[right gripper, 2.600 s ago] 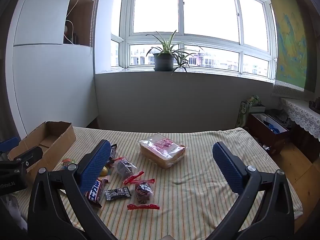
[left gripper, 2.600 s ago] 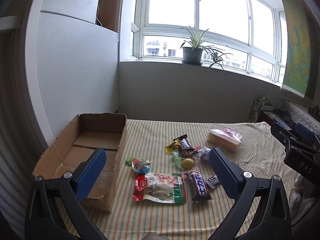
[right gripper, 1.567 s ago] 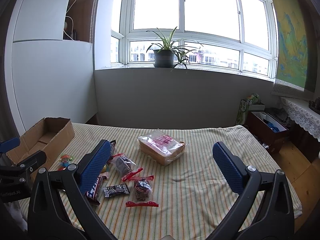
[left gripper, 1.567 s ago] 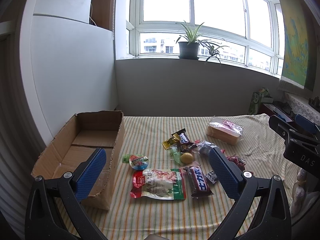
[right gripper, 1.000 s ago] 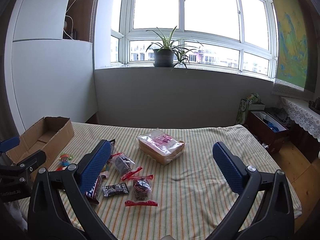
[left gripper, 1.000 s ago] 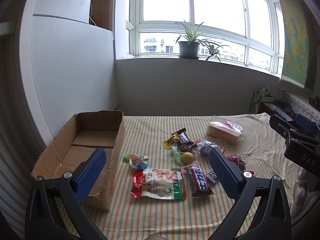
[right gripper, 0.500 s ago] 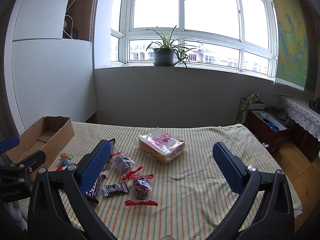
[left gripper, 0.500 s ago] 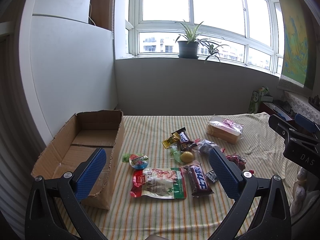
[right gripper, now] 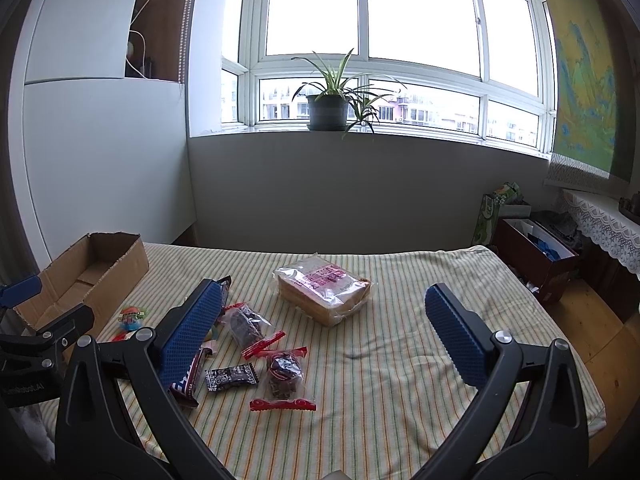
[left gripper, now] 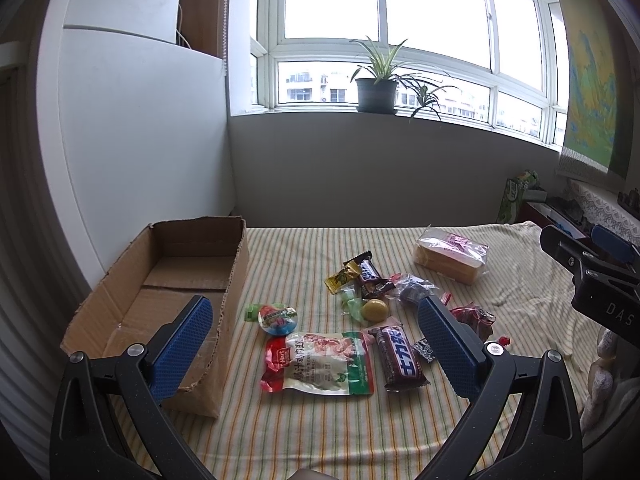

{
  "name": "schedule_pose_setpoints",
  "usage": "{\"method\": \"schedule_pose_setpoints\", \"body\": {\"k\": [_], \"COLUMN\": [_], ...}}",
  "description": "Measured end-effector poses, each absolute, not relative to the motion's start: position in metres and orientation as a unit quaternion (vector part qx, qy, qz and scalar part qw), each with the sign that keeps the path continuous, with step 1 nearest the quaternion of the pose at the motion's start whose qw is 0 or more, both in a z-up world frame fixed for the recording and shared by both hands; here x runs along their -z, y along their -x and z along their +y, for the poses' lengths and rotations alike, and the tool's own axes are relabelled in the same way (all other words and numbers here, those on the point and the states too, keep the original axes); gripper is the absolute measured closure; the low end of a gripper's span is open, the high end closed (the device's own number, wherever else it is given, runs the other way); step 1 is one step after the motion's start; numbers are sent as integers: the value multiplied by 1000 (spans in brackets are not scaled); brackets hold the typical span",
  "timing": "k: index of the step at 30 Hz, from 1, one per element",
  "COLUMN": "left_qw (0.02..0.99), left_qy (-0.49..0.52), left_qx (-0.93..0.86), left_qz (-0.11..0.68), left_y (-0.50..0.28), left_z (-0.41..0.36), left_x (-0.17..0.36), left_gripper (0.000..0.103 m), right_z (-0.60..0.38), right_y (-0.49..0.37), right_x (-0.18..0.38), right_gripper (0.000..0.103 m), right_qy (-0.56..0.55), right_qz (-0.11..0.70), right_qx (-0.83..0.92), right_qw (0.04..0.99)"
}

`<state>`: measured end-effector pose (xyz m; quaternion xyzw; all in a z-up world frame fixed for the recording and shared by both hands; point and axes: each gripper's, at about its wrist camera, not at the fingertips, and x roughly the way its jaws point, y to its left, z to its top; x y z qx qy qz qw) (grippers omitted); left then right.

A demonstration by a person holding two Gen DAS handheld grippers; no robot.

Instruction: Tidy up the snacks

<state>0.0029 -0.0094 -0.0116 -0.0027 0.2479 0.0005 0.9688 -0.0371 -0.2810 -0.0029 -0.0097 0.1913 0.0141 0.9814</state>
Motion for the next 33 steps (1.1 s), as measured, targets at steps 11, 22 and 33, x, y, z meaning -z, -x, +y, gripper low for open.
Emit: {"method": "schedule_pose_setpoints", "body": {"k": [11,22,33], "left_qw": [967,959,943], "left_qy": [0,-3,18], "left_qx": [5,24,73], "left_qz": [254,284,324], "left_y": [-3,-6,-17], "left_z": [-10,-6,-3], "left_x": [15,29,37], "left_gripper": [1,9,26], "right_z": [-284,-308,-332], "right_y": [36,8,-45], "right_x": [3,15,34], "right_gripper": [0,0,2], "right_qy": [9,-18,-94], "right_qz": [196,265,367], "right_qx": [-15,-77,-156], "right_qw": [980,961,912]}}
